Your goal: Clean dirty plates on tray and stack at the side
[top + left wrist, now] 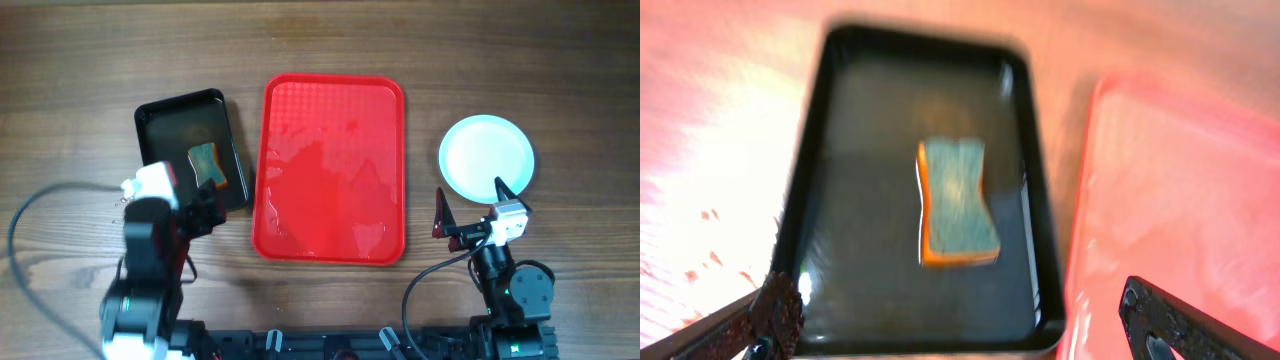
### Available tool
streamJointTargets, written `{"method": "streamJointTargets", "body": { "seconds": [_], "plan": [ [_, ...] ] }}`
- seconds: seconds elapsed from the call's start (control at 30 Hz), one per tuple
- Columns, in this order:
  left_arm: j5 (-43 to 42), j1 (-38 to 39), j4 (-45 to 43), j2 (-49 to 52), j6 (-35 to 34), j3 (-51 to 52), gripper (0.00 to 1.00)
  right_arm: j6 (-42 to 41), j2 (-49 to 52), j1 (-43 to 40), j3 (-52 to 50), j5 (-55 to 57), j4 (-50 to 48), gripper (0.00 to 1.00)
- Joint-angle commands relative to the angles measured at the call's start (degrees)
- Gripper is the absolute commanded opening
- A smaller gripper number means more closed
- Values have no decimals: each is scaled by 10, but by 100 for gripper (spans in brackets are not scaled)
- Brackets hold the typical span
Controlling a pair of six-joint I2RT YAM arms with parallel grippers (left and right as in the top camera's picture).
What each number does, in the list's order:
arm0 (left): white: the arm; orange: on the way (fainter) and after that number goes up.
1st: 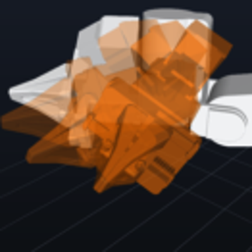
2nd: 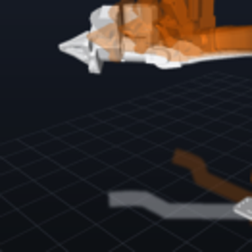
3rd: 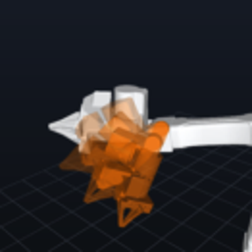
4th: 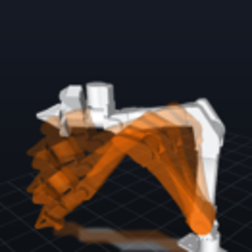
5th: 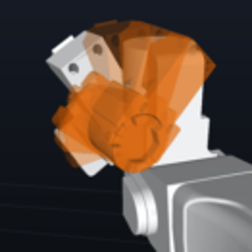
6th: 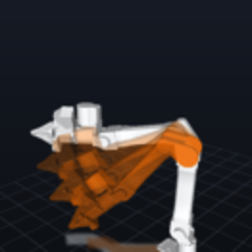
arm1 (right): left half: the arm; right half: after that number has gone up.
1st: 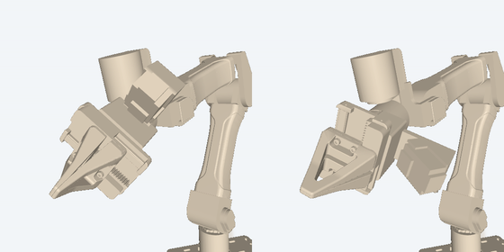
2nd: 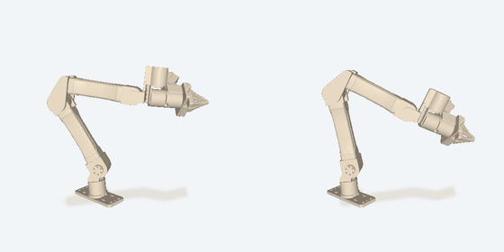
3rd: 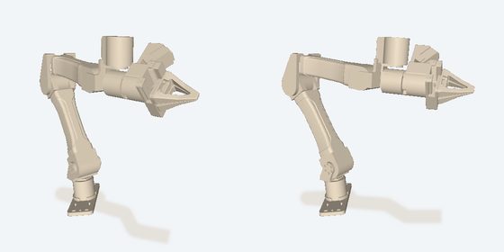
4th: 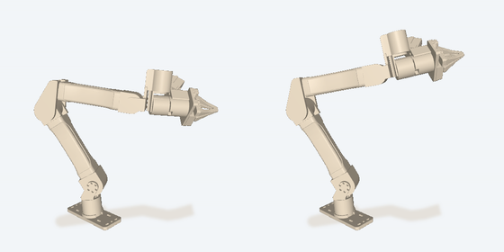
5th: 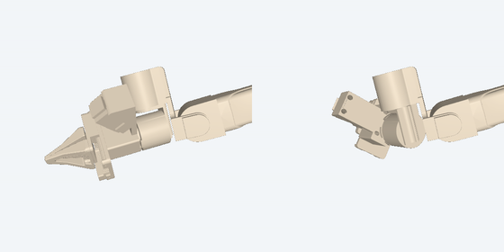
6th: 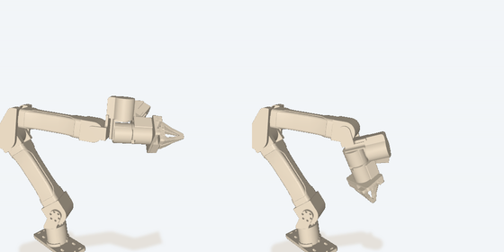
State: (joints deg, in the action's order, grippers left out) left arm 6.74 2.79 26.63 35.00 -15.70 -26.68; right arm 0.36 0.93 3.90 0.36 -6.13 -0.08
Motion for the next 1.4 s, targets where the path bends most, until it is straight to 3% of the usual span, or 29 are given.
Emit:
{"method": "streamJointTargets", "body": {
  "seconds": [0.0,0.33,0.63,0.97,1.37],
  "plan": [
    [-14,-18,-47,-148,3,48,100,10,-7,-2,-1,6,-3,100],
    [-61,-26,-90,-350,3,151,100,10,-7,-2,-1,6,-3,100],
    [-62,-25,-170,-348,3,238,100,10,-7,-2,-1,6,-3,100],
    [-62,-23,-238,-348,3,263,100,10,-7,-2,-1,6,-3,100],
    [-61,-23,-226,-348,3,263,100,10,-7,-2,-1,6,-3,100]
  ]
}}
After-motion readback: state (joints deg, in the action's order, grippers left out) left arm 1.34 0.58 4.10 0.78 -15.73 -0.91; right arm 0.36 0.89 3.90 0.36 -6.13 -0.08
